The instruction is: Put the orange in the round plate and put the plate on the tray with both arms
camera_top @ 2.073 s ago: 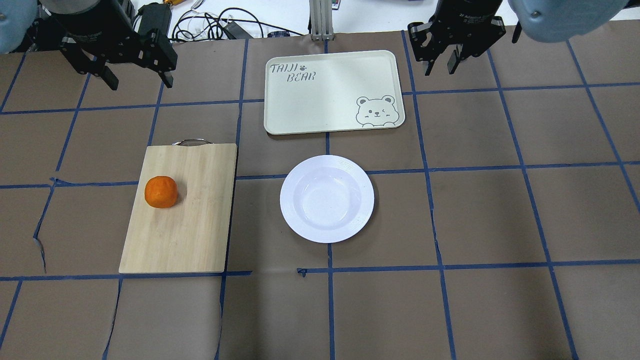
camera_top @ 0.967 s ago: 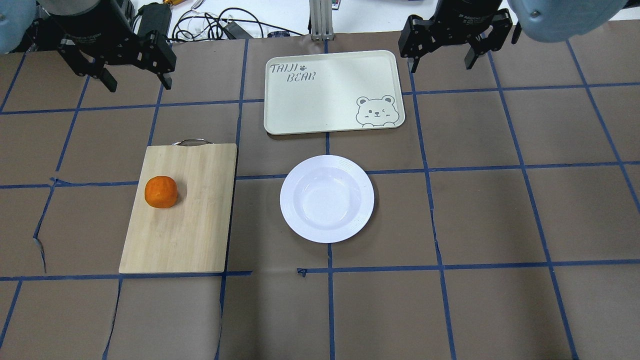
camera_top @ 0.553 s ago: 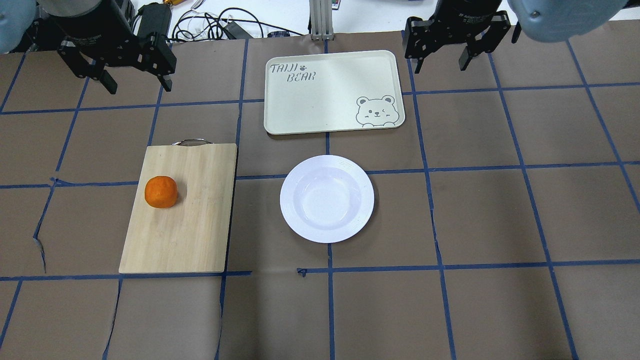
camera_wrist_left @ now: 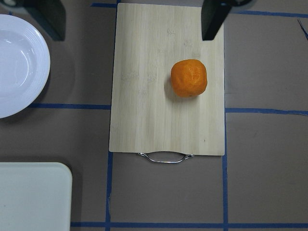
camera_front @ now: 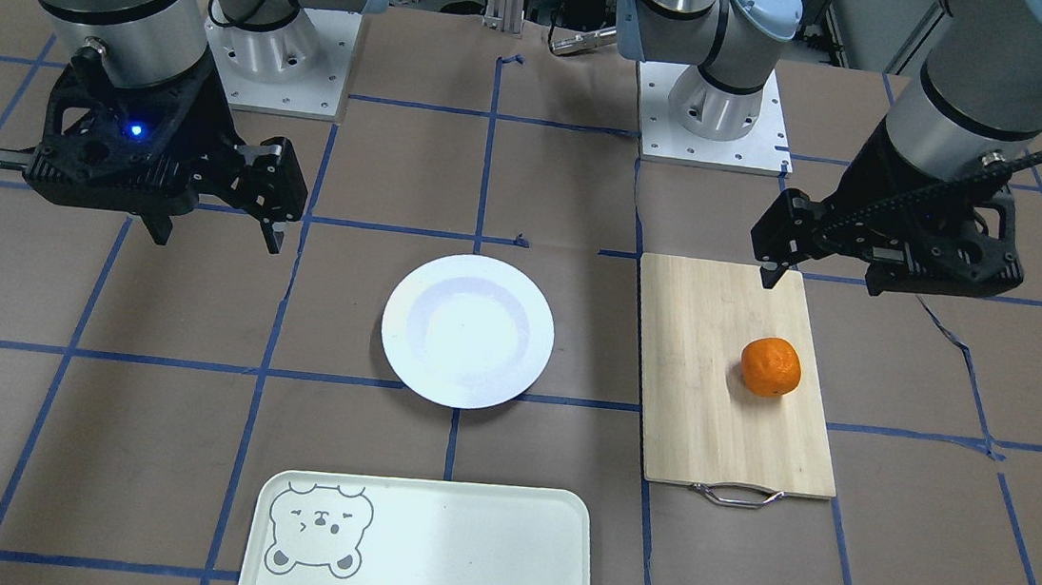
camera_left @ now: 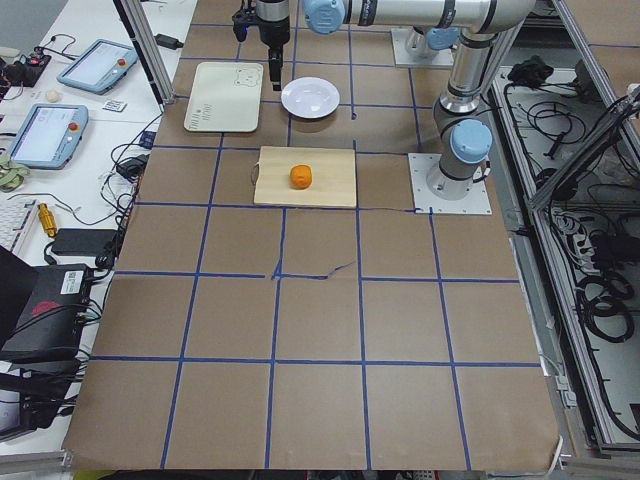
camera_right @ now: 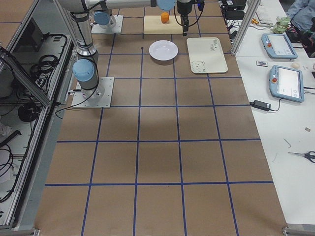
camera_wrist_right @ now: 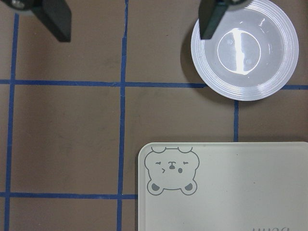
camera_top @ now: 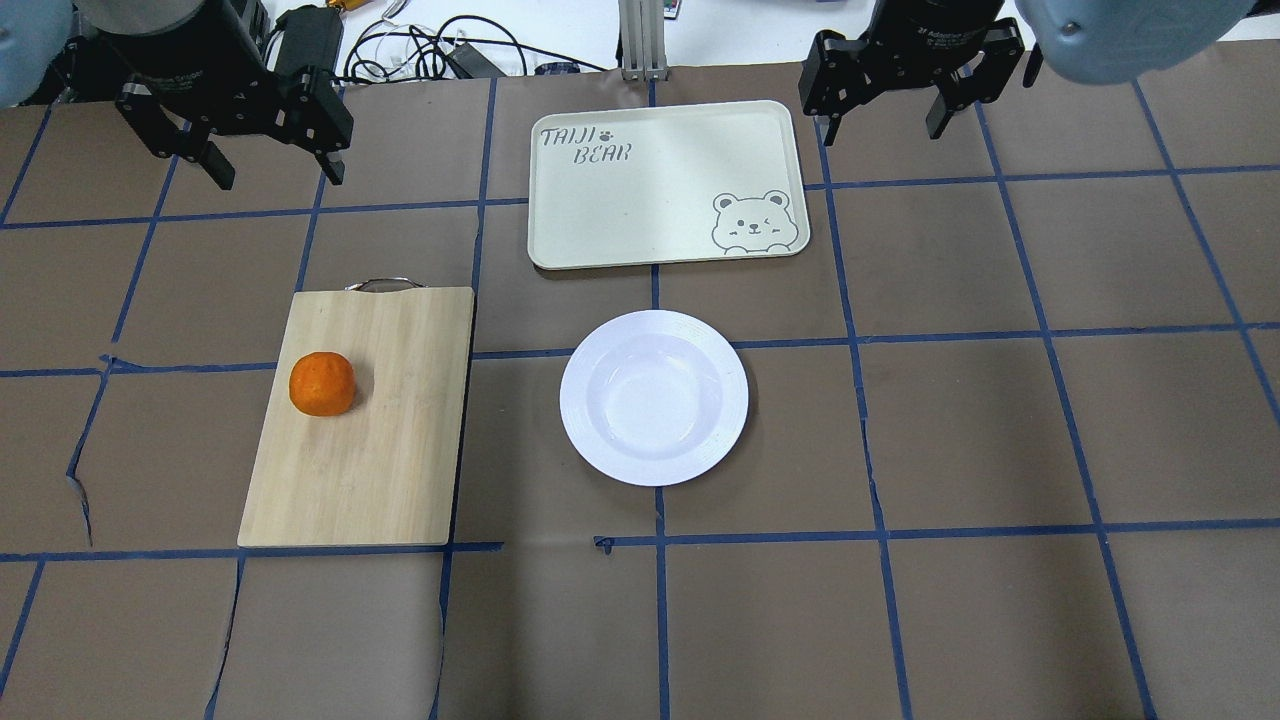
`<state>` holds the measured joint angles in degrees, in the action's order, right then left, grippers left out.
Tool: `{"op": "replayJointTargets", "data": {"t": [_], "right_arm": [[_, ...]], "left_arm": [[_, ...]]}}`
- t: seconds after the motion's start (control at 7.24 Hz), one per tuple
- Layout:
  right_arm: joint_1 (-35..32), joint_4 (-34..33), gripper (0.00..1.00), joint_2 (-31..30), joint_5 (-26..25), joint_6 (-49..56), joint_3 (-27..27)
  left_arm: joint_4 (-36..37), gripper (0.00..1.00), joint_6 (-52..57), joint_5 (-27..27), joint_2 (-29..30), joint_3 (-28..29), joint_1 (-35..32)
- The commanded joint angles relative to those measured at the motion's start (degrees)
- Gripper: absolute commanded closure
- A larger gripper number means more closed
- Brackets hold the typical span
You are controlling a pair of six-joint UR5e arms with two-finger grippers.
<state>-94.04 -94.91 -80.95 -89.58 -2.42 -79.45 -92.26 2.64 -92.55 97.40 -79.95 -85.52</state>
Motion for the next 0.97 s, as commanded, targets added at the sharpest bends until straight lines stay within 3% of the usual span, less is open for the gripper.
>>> {"op": "replayJointTargets", "data": {"t": [0.0,0.28,0.55,0.83], "right_arm": [[0.0,0.2,0.01,0.0,0.0,0.0,0.0],[0.0,0.1,0.0,0.0,-0.1,0.1,0.0],[0.0,0.3,0.0,0.0,0.0,0.0,-0.1],[0.0,0.4,0.0,0.0,-0.1,-0.1,-0.1]], "left_arm": [[0.0,0.0,0.0,0.0,0.2,0.0,0.0],[-1.5,0.0,0.3,0.1,0.5,-3.1,2.7],[5.8,0.0,-0.3,0.4,0.9,-7.4,8.7],[8.2,0.0,-0.6,0.5,2.5,-14.1,10.6]]}}
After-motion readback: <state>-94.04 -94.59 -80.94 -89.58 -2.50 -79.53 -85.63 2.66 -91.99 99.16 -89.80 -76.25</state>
